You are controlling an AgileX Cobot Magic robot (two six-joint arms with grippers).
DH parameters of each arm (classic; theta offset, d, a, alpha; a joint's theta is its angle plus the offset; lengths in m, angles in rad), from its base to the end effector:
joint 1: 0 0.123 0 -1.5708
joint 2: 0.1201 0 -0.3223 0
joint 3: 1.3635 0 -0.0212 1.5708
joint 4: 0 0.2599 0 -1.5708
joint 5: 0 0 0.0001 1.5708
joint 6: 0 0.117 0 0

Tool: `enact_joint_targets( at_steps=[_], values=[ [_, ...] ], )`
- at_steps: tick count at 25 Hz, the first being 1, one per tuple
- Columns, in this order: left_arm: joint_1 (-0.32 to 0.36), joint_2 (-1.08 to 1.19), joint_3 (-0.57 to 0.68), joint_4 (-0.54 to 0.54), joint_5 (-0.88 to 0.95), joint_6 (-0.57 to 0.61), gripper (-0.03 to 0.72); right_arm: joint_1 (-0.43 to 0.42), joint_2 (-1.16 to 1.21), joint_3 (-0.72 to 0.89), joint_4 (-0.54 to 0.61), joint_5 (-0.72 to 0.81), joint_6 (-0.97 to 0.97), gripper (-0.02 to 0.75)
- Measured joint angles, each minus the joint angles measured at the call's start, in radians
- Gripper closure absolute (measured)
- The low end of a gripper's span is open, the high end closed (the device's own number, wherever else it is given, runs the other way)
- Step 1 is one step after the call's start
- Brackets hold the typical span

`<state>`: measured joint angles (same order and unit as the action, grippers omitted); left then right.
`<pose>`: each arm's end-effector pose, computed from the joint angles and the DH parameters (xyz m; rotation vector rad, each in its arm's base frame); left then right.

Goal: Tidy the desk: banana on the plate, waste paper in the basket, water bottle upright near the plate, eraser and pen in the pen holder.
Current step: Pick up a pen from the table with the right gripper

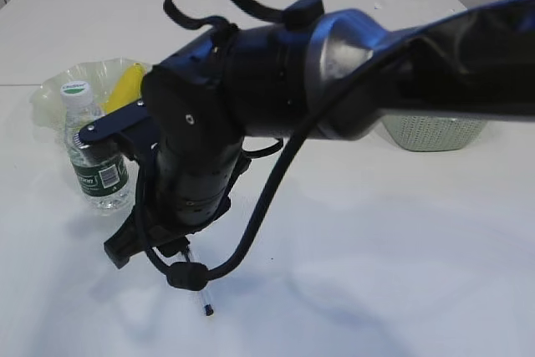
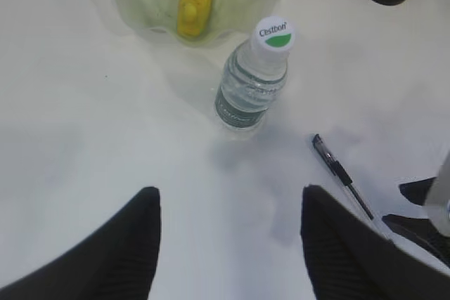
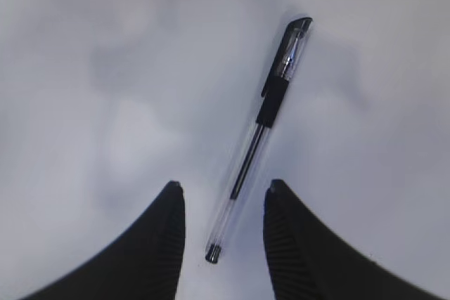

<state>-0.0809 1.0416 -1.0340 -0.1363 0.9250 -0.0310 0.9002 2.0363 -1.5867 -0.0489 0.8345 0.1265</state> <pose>0.2050 -0.0294 0.3738 0.0110 2.4169 -0.2204 0.2962 0.3666 0.2104 -1.0853 2.5681 0.2074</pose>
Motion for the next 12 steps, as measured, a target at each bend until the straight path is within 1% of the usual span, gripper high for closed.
enact_joint_targets(
  at_steps=[3, 12],
  values=[
    [0.002, 0.000, 0.000, 0.004, 0.002, 0.004, 0.239, 0.000, 0.044, -0.002, -0.003, -0.039, 0.000, 0.454],
    [0.003, 0.000, 0.000, 0.015, 0.022, 0.006, 0.244, -0.018, 0.162, -0.115, -0.039, -0.061, 0.018, 0.454]
  ],
)
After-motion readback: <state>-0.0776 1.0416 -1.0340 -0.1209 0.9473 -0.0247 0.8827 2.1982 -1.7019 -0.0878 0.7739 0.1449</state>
